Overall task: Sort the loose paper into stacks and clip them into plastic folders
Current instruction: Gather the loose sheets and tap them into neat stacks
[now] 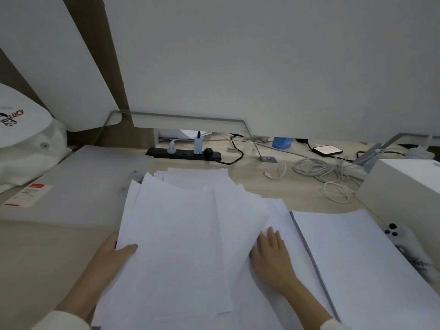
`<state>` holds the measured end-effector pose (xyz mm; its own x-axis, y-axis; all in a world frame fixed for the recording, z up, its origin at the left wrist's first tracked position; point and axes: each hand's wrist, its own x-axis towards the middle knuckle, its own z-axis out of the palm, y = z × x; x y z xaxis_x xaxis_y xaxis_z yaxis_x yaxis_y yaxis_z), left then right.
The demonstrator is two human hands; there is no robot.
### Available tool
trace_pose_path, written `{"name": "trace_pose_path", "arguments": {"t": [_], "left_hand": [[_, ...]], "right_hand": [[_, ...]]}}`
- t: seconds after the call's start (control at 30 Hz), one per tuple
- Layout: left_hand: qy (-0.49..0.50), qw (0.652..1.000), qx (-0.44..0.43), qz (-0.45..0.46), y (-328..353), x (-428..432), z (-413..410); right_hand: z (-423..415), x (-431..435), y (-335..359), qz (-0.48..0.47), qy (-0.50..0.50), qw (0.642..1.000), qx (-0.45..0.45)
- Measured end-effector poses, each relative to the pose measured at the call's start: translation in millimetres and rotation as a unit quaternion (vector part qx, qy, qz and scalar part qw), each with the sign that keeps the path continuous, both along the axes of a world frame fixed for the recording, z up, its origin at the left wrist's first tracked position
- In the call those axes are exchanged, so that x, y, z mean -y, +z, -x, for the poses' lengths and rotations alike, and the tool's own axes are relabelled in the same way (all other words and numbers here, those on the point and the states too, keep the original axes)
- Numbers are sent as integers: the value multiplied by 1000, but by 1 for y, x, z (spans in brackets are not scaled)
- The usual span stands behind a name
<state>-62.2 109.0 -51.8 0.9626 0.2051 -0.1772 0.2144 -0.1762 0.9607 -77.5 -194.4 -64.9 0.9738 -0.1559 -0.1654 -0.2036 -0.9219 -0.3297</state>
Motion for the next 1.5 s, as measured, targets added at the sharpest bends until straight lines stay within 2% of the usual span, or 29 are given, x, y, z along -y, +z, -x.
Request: {"name": "trace_pose_path", "arguments": {"t": [0.07,0.13,0.2,0.27,0.37,0.43,0.53,0.67,0.8,0.97,1.1,1.2,1.27,1.37,1.5], "left_hand": [[-2,1000,-7,-7,-1,-1,-1],[6,1000,-9,-10,-1,-2,0],[14,1000,-7,-17,-1,-3,1],[20,1000,-8,-22,-1,-1,2],[25,1000,-9,-8,-1,1,3],[25,1000,-7,6,1,4,4],[16,1000,12,9,4,6,5],[32,999,-12,27,4,2,3],[37,994,-68,76,8,-3,3],[19,993,-75,88,16,-5,5],[-1,993,-60,103,22,-3,9],[-11,991,-42,125,25,3,10],[-13,990,-42,132,25,7,8],[-27,990,-58,127,24,15,4],[-33,990,-63,119,23,17,-8]], "right_hand": [[-7,-14,4,-108,14,994,26],[-13,-15,19,-217,-19,975,37],[-21,0,27,-221,-68,971,60],[-24,21,27,-183,-117,974,65],[-25,36,24,-193,-146,970,30],[-25,36,26,-269,-145,952,24],[-27,32,33,-413,-167,895,9],[-27,31,38,-416,-185,890,9],[-24,19,47,-396,-101,913,8],[-22,9,46,-368,-22,929,20],[-19,16,51,-437,-16,899,38],[-18,27,50,-570,-13,821,-11],[-21,28,45,-613,-26,788,-44],[-25,17,37,-617,-42,783,-72],[-22,0,35,-578,-34,812,-76]]}}
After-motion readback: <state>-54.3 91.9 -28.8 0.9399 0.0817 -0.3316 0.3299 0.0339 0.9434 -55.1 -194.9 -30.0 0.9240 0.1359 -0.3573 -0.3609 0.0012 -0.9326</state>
